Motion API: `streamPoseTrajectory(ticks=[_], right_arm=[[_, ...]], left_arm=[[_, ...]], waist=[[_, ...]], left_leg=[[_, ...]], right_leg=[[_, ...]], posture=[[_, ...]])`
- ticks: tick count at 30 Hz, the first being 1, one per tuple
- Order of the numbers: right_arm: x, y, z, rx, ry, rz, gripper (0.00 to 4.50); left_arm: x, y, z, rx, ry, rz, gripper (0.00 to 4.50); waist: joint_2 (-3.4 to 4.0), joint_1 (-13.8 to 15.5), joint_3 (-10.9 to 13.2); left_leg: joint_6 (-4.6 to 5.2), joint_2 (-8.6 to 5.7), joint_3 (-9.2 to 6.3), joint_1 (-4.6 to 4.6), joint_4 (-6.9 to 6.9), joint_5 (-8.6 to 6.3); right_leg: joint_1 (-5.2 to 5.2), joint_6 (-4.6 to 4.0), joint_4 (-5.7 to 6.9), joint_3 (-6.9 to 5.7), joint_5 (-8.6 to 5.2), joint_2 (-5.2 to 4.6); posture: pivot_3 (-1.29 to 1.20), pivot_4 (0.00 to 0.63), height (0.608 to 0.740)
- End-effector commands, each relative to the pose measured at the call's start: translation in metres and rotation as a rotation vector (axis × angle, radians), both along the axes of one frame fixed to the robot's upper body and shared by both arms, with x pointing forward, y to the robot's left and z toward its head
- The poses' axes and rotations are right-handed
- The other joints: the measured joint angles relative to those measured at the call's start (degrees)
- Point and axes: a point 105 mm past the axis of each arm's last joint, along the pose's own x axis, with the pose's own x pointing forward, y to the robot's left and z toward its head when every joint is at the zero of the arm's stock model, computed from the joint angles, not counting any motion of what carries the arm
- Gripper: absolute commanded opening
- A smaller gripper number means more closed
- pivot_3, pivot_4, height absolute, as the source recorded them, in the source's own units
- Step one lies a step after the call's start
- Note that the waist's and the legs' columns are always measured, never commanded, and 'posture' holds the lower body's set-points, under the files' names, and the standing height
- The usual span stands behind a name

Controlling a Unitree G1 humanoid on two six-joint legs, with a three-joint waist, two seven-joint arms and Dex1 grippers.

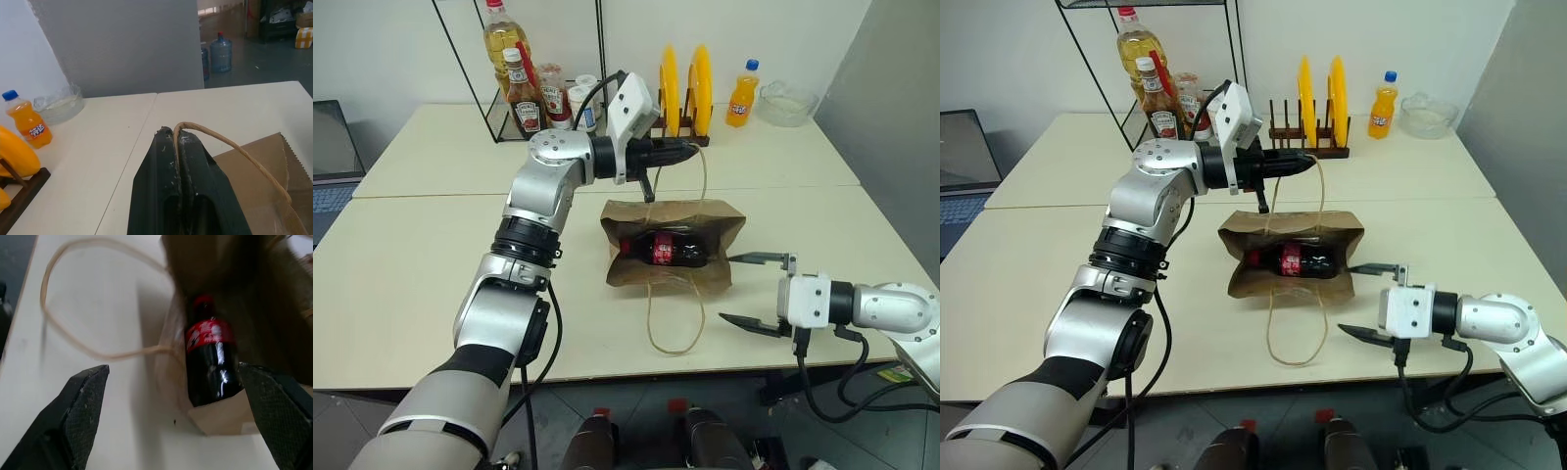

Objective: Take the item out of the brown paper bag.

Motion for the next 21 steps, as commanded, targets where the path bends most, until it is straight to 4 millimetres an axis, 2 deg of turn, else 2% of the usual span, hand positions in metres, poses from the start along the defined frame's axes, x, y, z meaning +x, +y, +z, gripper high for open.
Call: streamPoseTrajectory(ticks=[1, 4, 8, 14, 17, 21], right_arm=[[-0.004, 0.029, 0.049, 0.273, 0.166, 0.012, 4.44], [-0.005, 0.053, 0.067, 0.497, 0.445, 0.046, 4.44], [-0.001, 0.077, 0.065, 0.617, 0.66, 0.087, 4.44], [0.015, 0.103, 0.037, 0.597, 0.686, 0.075, 4.44], [0.025, 0.103, 0.011, 0.533, 0.665, 0.02, 4.44], [0.047, 0.097, -0.001, 0.507, 0.565, -0.081, 4.44]], left_arm=[[-0.007, -0.002, 0.022, -0.03, -0.065, -0.03, 0.0], [-0.006, -0.003, 0.023, -0.029, -0.066, -0.03, 0.0], [-0.005, -0.005, 0.023, -0.024, -0.072, -0.034, 0.0], [-0.006, -0.007, 0.026, -0.025, -0.076, -0.04, 0.0], [-0.007, -0.008, 0.026, -0.022, -0.077, -0.044, 0.0], [-0.008, -0.008, 0.026, -0.021, -0.077, -0.048, 0.0]], waist=[[0.05, -0.1, 0.1], [0.05, 0.2, 0.1], [0.08, 0.4, 0.1], [0.13, 0.3, 0.1], [0.15, 0.2, 0.1], [0.16, 0.1, 0.1]], left_leg=[[0.0, 0.01, 0.0, -0.01, 0.01, 0.0], [0.0, 0.03, -0.11, -0.04, 0.01, 0.0], [0.0, 0.0, -0.3, -0.22, 0.0, 0.0], [0.02, -0.1, -0.28, -0.29, 0.01, 0.01], [0.02, -0.08, -0.31, -0.29, 0.0, 0.01], [0.01, -0.1, -0.29, -0.29, 0.01, 0.01]], right_leg=[[-0.01, 0.0, 0.02, 0.01, 0.0, -0.01], [0.0, -0.01, -0.01, -0.06, 0.0, -0.03], [-0.04, -0.02, -0.09, -0.24, 0.0, -0.08], [-0.1, -0.01, -0.1, -0.31, 0.0, -0.15], [-0.11, -0.01, -0.09, -0.35, 0.0, -0.1], [-0.13, -0.01, -0.07, -0.37, 0.0, -0.08]], posture=[[0.0, 0.15, 0.74], [0.0, 0.15, 0.74], [0.0, 0.15, 0.74], [0.0, 0.15, 0.74], [0.0, 0.15, 0.74], [0.0, 0.15, 0.74]])
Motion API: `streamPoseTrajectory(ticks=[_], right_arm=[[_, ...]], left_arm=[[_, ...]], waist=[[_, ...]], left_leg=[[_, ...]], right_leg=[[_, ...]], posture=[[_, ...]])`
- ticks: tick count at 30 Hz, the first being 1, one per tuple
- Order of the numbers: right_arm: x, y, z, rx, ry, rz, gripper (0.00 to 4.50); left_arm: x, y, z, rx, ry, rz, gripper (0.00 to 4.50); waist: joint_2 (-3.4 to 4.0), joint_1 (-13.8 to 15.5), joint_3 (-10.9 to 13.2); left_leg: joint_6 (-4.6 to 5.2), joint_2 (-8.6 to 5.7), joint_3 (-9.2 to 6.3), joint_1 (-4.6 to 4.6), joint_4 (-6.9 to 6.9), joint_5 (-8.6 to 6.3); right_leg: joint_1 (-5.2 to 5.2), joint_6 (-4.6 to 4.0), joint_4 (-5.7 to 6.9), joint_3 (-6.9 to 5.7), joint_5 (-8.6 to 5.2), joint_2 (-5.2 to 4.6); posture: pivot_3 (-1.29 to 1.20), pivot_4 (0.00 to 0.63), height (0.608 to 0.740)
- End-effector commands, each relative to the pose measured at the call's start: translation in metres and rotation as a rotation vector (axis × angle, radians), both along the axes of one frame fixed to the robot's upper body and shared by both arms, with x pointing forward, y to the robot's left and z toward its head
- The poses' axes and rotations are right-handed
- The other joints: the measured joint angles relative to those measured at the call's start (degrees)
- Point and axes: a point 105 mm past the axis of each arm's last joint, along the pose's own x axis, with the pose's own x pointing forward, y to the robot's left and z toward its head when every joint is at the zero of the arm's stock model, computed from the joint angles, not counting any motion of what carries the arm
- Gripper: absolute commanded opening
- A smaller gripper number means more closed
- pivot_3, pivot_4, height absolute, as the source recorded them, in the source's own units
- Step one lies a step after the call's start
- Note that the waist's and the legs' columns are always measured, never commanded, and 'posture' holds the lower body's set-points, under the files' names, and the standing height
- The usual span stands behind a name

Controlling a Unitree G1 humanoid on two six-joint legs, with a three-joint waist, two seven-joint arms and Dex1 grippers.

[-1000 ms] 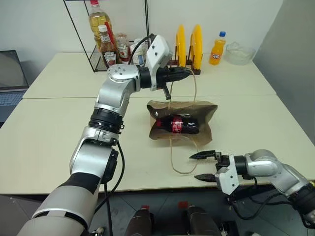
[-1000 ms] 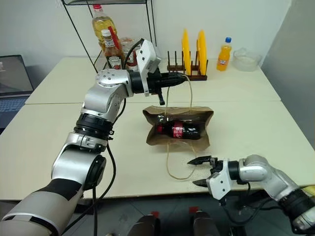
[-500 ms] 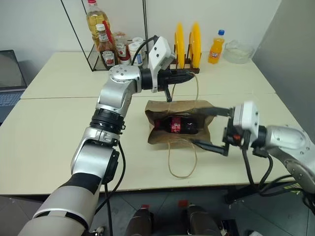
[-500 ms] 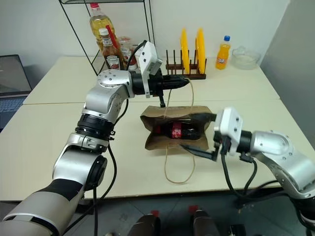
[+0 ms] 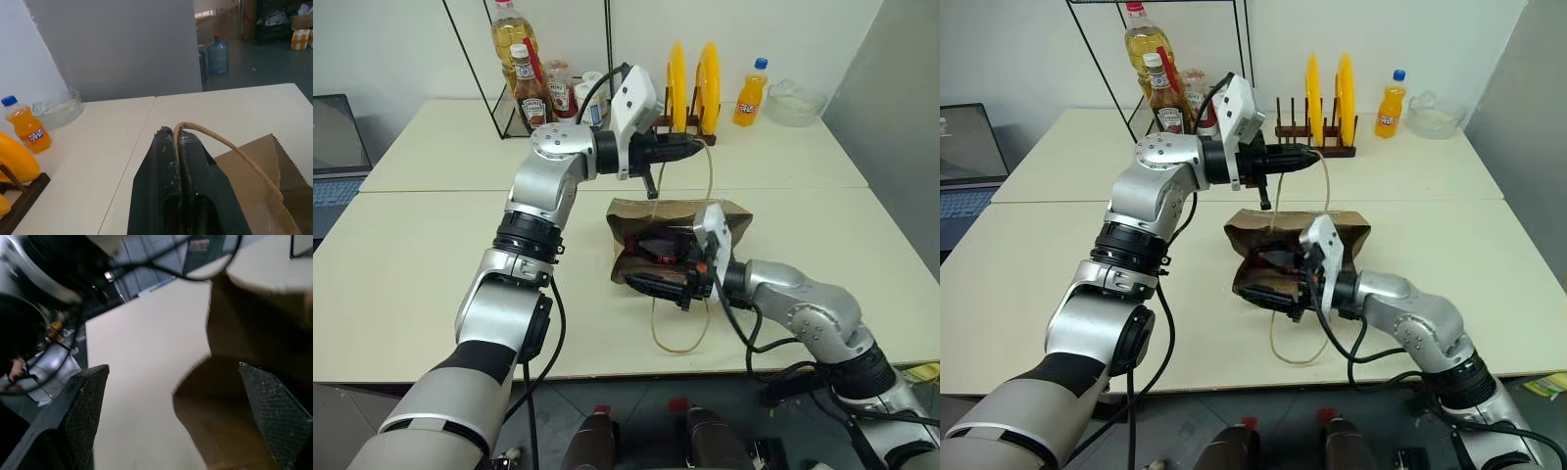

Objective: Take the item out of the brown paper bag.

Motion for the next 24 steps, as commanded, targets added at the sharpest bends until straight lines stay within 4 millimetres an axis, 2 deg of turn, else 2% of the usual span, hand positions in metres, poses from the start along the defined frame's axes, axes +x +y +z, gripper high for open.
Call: streamPoseTrajectory(ticks=[1, 5, 8, 17, 24], right_arm=[[0.022, -0.006, 0.01, -0.018, -0.135, -0.107, 4.44], [0.043, -0.017, 0.002, -0.139, -0.226, -0.239, 4.44], [0.049, -0.021, -0.005, -0.239, -0.277, -0.279, 4.44], [0.052, -0.021, -0.014, -0.6, -0.547, -0.222, 4.44], [0.063, -0.036, -0.037, -0.876, -0.642, -0.142, 4.44]], left_arm=[[-0.006, -0.004, 0.019, -0.021, -0.059, -0.025, 0.0], [-0.008, -0.007, 0.017, -0.026, -0.055, -0.036, 0.0], [-0.009, -0.009, 0.016, -0.027, -0.054, -0.042, 0.0], [-0.009, -0.011, 0.016, -0.031, -0.053, -0.05, 0.0], [-0.011, -0.011, 0.016, -0.038, -0.055, -0.053, 0.0]], waist=[[0.0, -0.1, 0.0], [0.04, -0.1, 0.0], [0.04, -0.1, 0.0], [0.1, -0.1, 0.1], [0.1, -0.1, 0.1]], left_leg=[[0.0, 0.0, 0.0, 0.0, 0.0, 0.0], [-0.02, 0.01, 0.0, 0.0, -0.01, 0.01], [-0.02, 0.01, 0.0, 0.0, -0.01, 0.01], [-0.03, -0.02, 0.03, -0.01, -0.01, 0.01], [-0.04, -0.01, 0.04, -0.01, -0.01, 0.02]], right_leg=[[-0.01, 0.0, 0.01, 0.01, 0.0, 0.0], [-0.06, 0.0, 0.05, 0.01, 0.0, 0.06], [-0.08, -0.01, 0.05, 0.01, 0.0, 0.05], [-0.1, 0.0, 0.05, 0.02, 0.0, 0.06], [-0.11, 0.0, 0.05, 0.03, 0.0, 0.05]], posture=[[0.0, 0.15, 0.74], [0.0, 0.15, 0.74], [0.0, 0.15, 0.74], [0.0, 0.15, 0.74], [0.0, 0.15, 0.74]])
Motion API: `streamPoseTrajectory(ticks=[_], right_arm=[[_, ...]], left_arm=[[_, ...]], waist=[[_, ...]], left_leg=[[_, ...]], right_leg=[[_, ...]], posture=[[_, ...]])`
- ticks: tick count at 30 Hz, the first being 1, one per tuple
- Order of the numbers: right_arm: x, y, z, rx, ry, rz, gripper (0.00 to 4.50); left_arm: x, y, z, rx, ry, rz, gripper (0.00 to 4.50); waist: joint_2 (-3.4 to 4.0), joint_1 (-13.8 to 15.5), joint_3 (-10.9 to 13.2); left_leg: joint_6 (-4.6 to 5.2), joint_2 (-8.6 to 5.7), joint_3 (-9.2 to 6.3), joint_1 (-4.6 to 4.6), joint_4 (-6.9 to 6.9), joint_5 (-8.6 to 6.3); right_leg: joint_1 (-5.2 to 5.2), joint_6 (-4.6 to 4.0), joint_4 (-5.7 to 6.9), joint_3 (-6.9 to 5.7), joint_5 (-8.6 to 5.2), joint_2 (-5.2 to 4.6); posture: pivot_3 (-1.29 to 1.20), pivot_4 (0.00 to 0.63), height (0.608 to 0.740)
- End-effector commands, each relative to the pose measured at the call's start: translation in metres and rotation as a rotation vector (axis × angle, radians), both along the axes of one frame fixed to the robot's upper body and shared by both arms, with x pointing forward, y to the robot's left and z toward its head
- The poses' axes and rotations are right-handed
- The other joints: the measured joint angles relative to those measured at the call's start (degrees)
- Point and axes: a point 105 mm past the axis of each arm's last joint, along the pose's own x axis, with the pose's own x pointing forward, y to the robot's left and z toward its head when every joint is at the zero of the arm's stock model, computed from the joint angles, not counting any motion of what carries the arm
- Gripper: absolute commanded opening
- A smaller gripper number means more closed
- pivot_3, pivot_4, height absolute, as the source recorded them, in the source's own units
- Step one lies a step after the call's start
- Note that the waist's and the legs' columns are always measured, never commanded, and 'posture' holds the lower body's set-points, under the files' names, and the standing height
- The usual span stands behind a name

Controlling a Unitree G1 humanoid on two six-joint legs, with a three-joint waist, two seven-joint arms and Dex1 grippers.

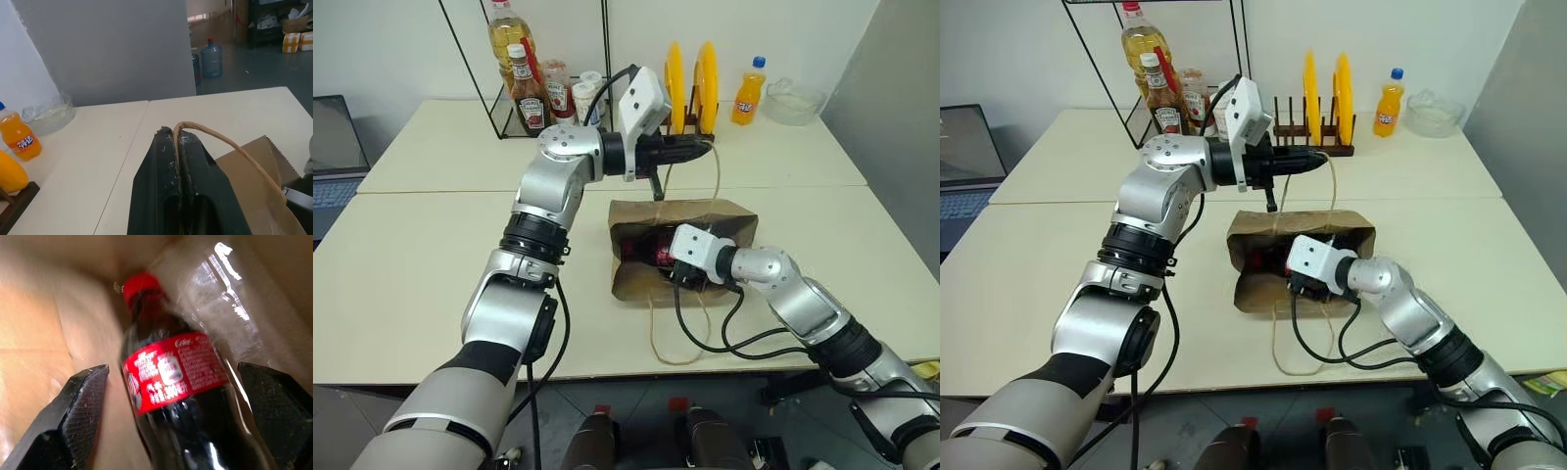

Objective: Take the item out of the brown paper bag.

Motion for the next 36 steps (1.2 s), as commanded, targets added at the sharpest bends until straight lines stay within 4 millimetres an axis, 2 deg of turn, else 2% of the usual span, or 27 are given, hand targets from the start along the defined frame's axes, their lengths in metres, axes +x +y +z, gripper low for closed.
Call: streamPoseTrajectory(ticks=[1, 9, 12, 16, 20, 27, 32, 36], right_arm=[[0.005, -0.007, -0.007, -0.144, -0.044, 0.03, 4.44], [0.02, -0.021, -0.025, -0.285, -0.053, 0.006, 4.44], [0.024, -0.023, -0.027, -0.289, -0.058, -0.001, 4.44], [0.027, -0.023, -0.02, -0.263, -0.085, 0.0, 3.26], [0.019, -0.025, -0.014, -0.243, -0.086, 0.03, 3.16], [-0.007, -0.013, 0.032, -0.067, -0.118, 0.089, 3.16], [-0.025, -0.02, 0.054, 0.042, -0.125, 0.108, 3.16], [-0.037, -0.027, 0.076, 0.226, -0.121, 0.104, 3.16]], left_arm=[[-0.007, -0.002, 0.016, -0.029, -0.057, -0.023, 0.0], [-0.007, -0.003, 0.016, -0.032, -0.06, -0.018, 0.0], [-0.007, -0.003, 0.016, -0.032, -0.06, -0.018, 0.0], [-0.006, -0.003, 0.016, -0.03, -0.061, -0.016, 0.0], [-0.002, -0.002, 0.015, -0.028, -0.066, 0.008, 0.0], [0.015, 0.006, 0.01, -0.005, -0.082, 0.121, 0.0], [0.02, 0.01, 0.01, 0.002, -0.09, 0.148, 0.0], [0.022, 0.011, 0.009, 0.014, -0.095, 0.155, 0.0]], waist=[[0.0, 0.0, 0.0], [0.0, 0.0, 0.0], [0.0, 0.0, 0.0], [0.0, 0.0, 0.0], [0.0, 0.0, 0.0], [0.09, 0.1, 0.1], [0.12, 0.1, 0.1], [0.12, 0.1, 0.1]], left_leg=[[0.0, 0.0, 0.01, 0.0, 0.0, 0.0], [-0.02, 0.01, -0.01, 0.03, 0.03, 0.01], [-0.02, 0.0, 0.0, 0.15, 0.03, 0.01], [-0.03, 0.0, 0.0, 0.22, 0.03, 0.02], [-0.03, 0.01, -0.03, 0.21, 0.03, 0.02], [-0.03, 0.0, -0.12, 0.05, 0.01, 0.02], [-0.2, 0.0, -0.16, -0.41, 0.05, 0.12], [-0.29, -0.01, -0.16, -0.77, 0.11, 0.19]], right_leg=[[0.0, 0.0, 0.0, 0.01, 0.0, 0.0], [0.05, 0.0, 0.04, 0.0, 0.0, -0.02], [0.15, 0.0, 0.04, 0.0, 0.0, -0.02], [0.19, 0.0, 0.12, -0.01, 0.0, -0.02], [0.19, 0.0, 0.14, -0.02, 0.0, -0.03], [0.1, 0.0, 0.03, -0.07, 0.0, -0.09], [-0.33, -0.01, 0.09, -0.11, 0.0, -0.09], [-0.77, -0.02, 0.29, -0.12, 0.01, -0.1]], posture=[[0.0, 0.15, 0.74], [0.0, 0.15, 0.74], [0.0, 0.15, 0.74], [0.0, 0.15, 0.74], [0.0, 0.15, 0.74], [0.0, 0.15, 0.74], [0.0, 0.15, 0.74], [0.0, 0.15, 0.74]])
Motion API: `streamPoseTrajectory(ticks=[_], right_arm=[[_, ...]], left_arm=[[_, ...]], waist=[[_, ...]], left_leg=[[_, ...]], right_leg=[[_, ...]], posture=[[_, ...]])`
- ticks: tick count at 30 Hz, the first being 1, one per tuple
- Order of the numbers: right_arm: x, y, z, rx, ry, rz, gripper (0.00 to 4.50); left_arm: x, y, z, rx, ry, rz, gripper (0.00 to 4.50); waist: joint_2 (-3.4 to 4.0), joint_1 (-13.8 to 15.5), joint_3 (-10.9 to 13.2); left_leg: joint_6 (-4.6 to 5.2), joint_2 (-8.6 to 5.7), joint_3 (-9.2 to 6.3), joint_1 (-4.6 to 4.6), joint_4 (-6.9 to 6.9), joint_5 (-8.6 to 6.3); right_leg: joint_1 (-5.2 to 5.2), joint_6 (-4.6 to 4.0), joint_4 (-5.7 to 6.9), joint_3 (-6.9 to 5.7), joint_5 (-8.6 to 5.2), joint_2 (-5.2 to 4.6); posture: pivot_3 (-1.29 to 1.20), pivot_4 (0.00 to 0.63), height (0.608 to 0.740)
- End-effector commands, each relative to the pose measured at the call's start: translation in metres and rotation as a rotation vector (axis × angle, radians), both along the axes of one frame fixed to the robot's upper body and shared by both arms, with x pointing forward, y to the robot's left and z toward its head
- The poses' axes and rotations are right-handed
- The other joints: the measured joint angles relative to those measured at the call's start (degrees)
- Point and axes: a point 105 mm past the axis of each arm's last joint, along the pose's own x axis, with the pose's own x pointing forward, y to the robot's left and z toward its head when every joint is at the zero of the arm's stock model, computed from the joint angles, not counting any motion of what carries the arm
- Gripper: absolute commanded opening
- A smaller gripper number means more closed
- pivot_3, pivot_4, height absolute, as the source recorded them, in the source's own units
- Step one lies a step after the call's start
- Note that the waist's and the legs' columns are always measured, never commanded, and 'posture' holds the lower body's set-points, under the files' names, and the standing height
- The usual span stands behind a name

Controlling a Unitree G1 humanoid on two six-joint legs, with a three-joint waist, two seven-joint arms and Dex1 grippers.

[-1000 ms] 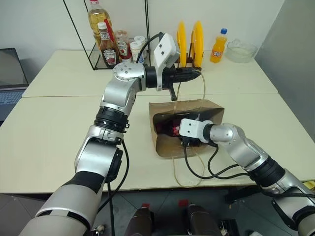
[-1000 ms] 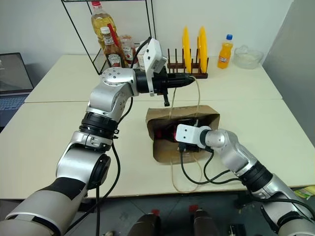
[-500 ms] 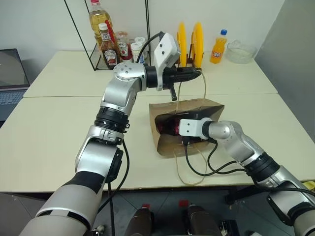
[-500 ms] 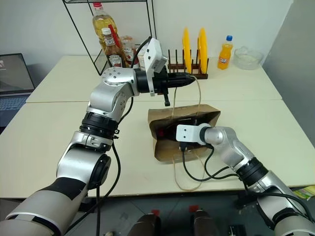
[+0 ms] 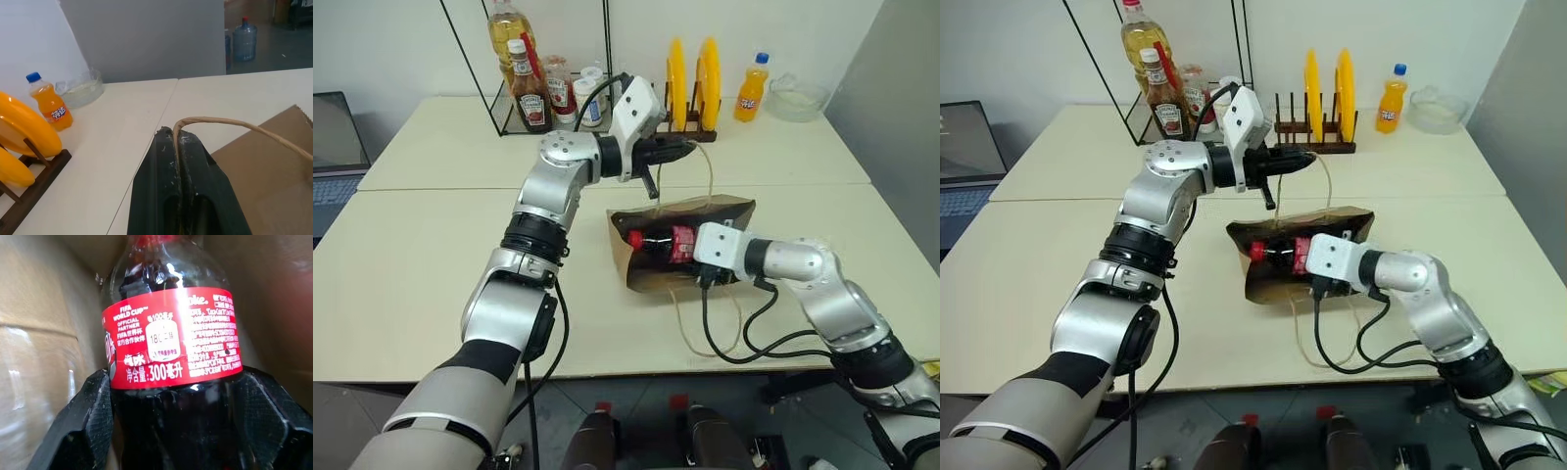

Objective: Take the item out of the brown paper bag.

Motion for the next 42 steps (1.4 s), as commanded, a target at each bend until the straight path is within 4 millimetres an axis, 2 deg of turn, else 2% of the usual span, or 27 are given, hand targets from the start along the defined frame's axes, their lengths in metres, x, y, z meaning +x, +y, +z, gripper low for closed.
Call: streamPoseTrajectory(ticks=[1, 5, 8, 10, 12, 14, 17, 20, 24, 27, 30, 36, 40, 42], right_arm=[[-0.022, -0.004, 0.036, 0.181, -0.026, 0.066, 3.16], [-0.047, -0.015, 0.041, 0.216, 0.087, 0.131, 3.16], [-0.056, -0.02, 0.071, 0.353, 0.156, 0.124, 3.16], [-0.049, -0.032, 0.102, 0.465, 0.14, 0.05, 3.16], [-0.035, -0.054, 0.136, 0.609, 0.092, -0.065, 3.16], [-0.023, -0.074, 0.152, 0.696, 0.079, -0.172, 3.16], [-0.005, -0.111, 0.158, 0.697, 0.042, -0.346, 3.16], [0.019, -0.148, 0.138, 0.57, 0.046, -0.566, 3.16], [0.034, -0.183, 0.079, 0.219, 0.118, -0.684, 3.16], [0.04, -0.193, 0.04, 0.066, 0.206, -0.677, 3.16], [0.045, -0.198, 0.013, -0.028, 0.277, -0.649, 3.16], [0.049, -0.205, -0.01, -0.138, 0.366, -0.609, 3.16], [0.054, -0.202, -0.015, -0.108, 0.407, -0.603, 3.16], [0.055, -0.201, -0.015, -0.098, 0.412, -0.6, 3.91]], left_arm=[[-0.001, -0.002, 0.022, -0.012, -0.082, 0.001, 0.0], [0.001, 0.002, 0.021, -0.004, -0.081, 0.012, 0.0], [0.003, 0.004, 0.017, 0.006, -0.078, 0.02, 0.0], [0.003, 0.005, 0.015, 0.007, -0.075, 0.021, 0.0], [0.002, 0.005, 0.014, 0.008, -0.073, 0.019, 0.0], [0.002, 0.005, 0.013, 0.009, -0.072, 0.017, 0.0], [0.002, 0.003, 0.012, 0.009, -0.071, 0.014, 0.0], [0.002, 0.001, 0.013, 0.008, -0.071, 0.014, 0.0], [0.002, -0.001, 0.013, 0.007, -0.075, 0.006, 0.0], [0.001, -0.002, 0.014, 0.006, -0.077, 0.003, 0.0], [0.0, -0.001, 0.013, 0.005, -0.078, 0.002, 0.0], [-0.001, 0.003, 0.011, 0.004, -0.076, 0.007, 0.0], [-0.001, 0.003, 0.01, 0.002, -0.075, 0.011, 0.0], [-0.001, 0.004, 0.01, 0.001, -0.076, 0.013, 0.0]], waist=[[0.0, 0.0, 0.0], [0.0, 0.1, 0.0], [0.02, -0.1, 0.0], [0.12, -0.3, 0.1], [0.2, -0.2, 0.1], [0.2, 0.0, 0.1], [0.2, 0.5, 0.1], [0.21, 0.5, 0.1], [0.21, 0.3, 0.1], [0.23, -0.2, 0.2], [0.43, -0.8, 0.3], [0.46, -1.2, 0.3], [0.46, -1.2, 0.3], [0.46, -1.2, 0.3]], left_leg=[[0.0, 0.01, 0.0, 0.0, -0.01, 0.0], [0.09, -0.02, 0.03, -0.01, -0.01, -0.05], [0.2, -0.01, 0.02, 0.0, 0.0, -0.09], [0.19, 0.01, 0.03, 0.03, -0.01, -0.08], [0.19, 0.02, 0.02, 0.02, -0.02, -0.07], [0.19, 0.03, -0.02, 0.02, -0.03, -0.07], [0.19, -0.02, -0.09, -0.03, -0.06, -0.07], [0.3, -0.26, 0.05, -0.11, -0.07, -0.01], [0.39, -0.45, 0.33, -0.13, -0.07, 0.04], [0.4, -0.42, 0.45, -0.12, -0.07, 0.05], [0.41, -0.33, 0.58, -0.07, -0.07, 0.08], [0.29, -0.28, 0.58, -0.06, -0.08, 0.15], [0.26, -0.28, 0.55, -0.06, -0.07, 0.17], [0.24, -0.28, 0.52, -0.06, -0.05, 0.17]], right_leg=[[0.0, 0.0, 0.0, 0.0, 0.0, 0.0], [0.01, 0.0, -0.02, 0.0, 0.0, -0.01], [0.02, 0.0, 0.01, -0.01, 0.0, -0.02], [0.02, 0.0, 0.05, 0.01, 0.0, 0.01], [0.0, -0.01, 0.07, 0.01, 0.01, 0.02], [0.0, -0.02, 0.06, -0.03, 0.01, 0.01], [0.03, -0.03, 0.02, -0.23, 0.01, -0.12], [0.0, -0.03, 0.0, -0.33, 0.01, -0.41], [-0.01, -0.01, -0.02, -0.35, 0.01, -0.63], [-0.01, -0.01, -0.01, -0.35, 0.0, -0.63], [-0.05, 0.0, 0.04, -0.34, 0.0, -0.61], [-0.06, 0.0, 0.04, -0.34, 0.0, -0.57], [-0.05, 0.0, 0.04, -0.36, 0.0, -0.57], [-0.05, 0.0, 0.04, -0.37, 0.01, -0.57]], posture=[[0.0, 0.15, 0.74], [0.0, 0.15, 0.74], [0.0, 0.15, 0.74], [0.0, 0.15, 0.74], [0.0, 0.15, 0.74], [0.0, 0.15, 0.74], [0.0, 0.15, 0.74], [0.0, 0.15, 0.74], [0.0, 0.15, 0.74], [0.0, 0.15, 0.74], [0.0, 0.15, 0.74], [0.0, 0.15, 0.74], [0.0, 0.15, 0.74], [0.0, 0.15, 0.74]])
